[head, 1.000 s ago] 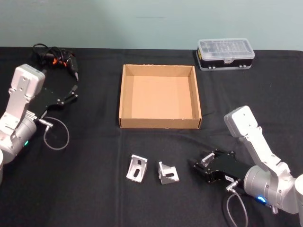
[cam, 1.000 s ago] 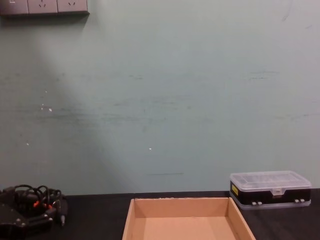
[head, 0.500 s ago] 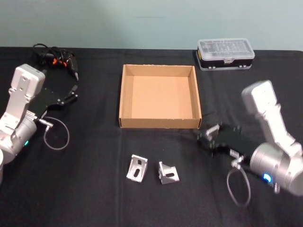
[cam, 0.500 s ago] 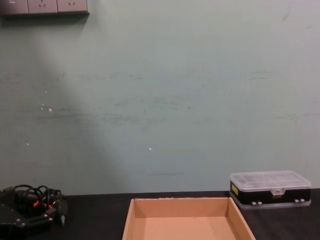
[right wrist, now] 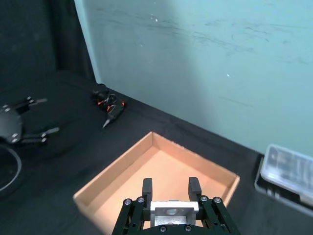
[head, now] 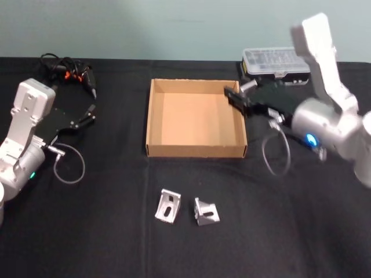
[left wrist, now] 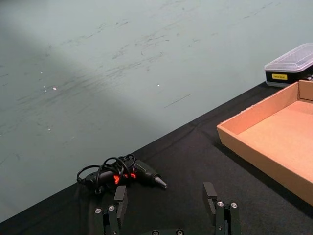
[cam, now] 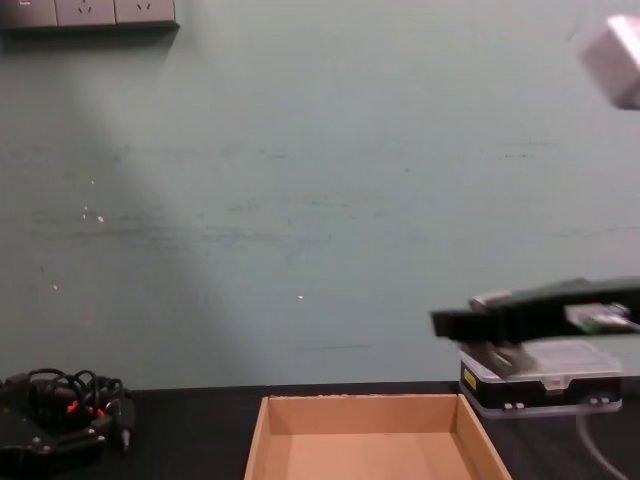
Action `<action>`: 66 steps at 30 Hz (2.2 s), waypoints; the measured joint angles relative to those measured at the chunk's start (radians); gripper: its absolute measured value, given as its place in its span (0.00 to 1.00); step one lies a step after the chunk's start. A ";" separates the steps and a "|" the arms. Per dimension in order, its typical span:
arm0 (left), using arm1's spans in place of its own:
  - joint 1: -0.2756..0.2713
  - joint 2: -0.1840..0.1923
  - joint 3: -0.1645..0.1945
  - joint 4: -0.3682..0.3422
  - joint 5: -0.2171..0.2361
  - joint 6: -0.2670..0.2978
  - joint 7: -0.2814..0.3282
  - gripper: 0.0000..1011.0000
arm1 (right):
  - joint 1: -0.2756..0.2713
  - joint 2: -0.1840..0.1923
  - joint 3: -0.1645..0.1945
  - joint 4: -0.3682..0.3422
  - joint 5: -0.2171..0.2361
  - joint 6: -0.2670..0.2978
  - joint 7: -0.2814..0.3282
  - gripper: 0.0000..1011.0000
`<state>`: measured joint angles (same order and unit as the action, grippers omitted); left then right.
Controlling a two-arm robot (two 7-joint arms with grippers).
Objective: Use one hand to pick up the angle iron from the table and place it into the box.
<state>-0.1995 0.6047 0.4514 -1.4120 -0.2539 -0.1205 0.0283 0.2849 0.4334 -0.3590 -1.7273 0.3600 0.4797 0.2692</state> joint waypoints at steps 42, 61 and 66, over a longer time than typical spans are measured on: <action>0.000 0.000 0.000 0.000 0.000 0.000 0.000 1.00 | 0.547 -0.411 -0.201 1.052 -0.238 -0.140 0.079 0.44; 0.000 0.000 0.000 0.000 0.000 0.000 0.000 1.00 | 0.547 -0.409 -0.203 1.044 -0.238 -0.135 0.077 0.82; 0.000 0.000 0.000 0.000 0.000 0.000 0.000 1.00 | 0.546 -0.409 -0.203 1.043 -0.237 -0.134 0.076 0.95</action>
<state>-0.1996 0.6047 0.4514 -1.4120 -0.2539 -0.1205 0.0283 0.8310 0.0243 -0.5624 -0.6846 0.1226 0.3458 0.3452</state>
